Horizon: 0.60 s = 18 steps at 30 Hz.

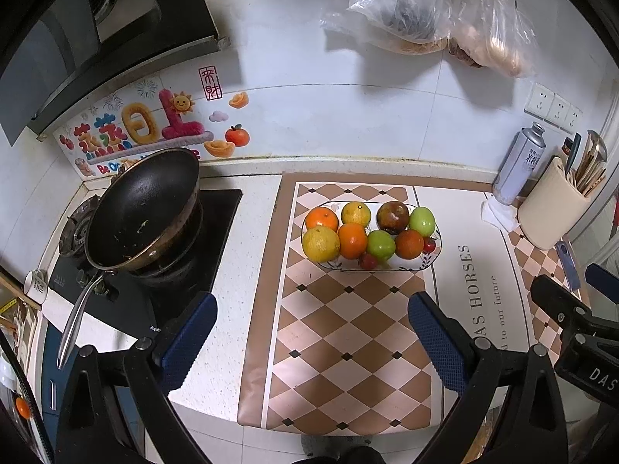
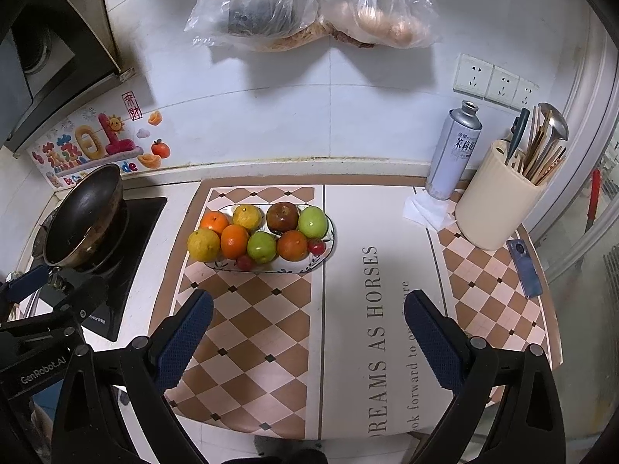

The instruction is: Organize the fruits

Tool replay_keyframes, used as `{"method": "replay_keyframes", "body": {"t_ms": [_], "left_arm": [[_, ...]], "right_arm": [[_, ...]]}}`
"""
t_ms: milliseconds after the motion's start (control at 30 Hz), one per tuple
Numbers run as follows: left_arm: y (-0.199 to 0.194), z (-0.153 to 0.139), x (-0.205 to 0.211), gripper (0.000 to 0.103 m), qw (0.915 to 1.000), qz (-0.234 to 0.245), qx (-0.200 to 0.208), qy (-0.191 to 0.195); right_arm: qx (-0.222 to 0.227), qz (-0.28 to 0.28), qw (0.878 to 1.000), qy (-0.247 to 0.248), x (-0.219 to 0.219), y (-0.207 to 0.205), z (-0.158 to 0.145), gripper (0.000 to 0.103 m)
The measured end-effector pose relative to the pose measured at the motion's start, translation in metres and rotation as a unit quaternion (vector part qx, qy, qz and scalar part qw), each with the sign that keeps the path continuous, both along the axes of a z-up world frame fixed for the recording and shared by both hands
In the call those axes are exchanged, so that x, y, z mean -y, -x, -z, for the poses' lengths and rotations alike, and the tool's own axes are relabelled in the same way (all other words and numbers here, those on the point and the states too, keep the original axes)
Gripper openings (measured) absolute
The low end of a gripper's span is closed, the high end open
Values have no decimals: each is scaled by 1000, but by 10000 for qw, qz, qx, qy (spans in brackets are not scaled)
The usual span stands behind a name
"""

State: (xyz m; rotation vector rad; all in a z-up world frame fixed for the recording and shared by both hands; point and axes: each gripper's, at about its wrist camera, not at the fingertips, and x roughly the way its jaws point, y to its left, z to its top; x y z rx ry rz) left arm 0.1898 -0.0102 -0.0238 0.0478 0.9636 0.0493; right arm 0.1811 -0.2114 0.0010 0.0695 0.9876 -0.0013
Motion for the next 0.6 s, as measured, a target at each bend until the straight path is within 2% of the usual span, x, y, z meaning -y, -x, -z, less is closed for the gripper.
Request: {"method": "replay_keyframes", "body": {"t_ms": [600], "left_arm": [[3, 1, 4, 101, 10000, 57, 39, -23]], "right_arm": [[0, -2, 10000, 18, 2, 1, 1, 101]]}}
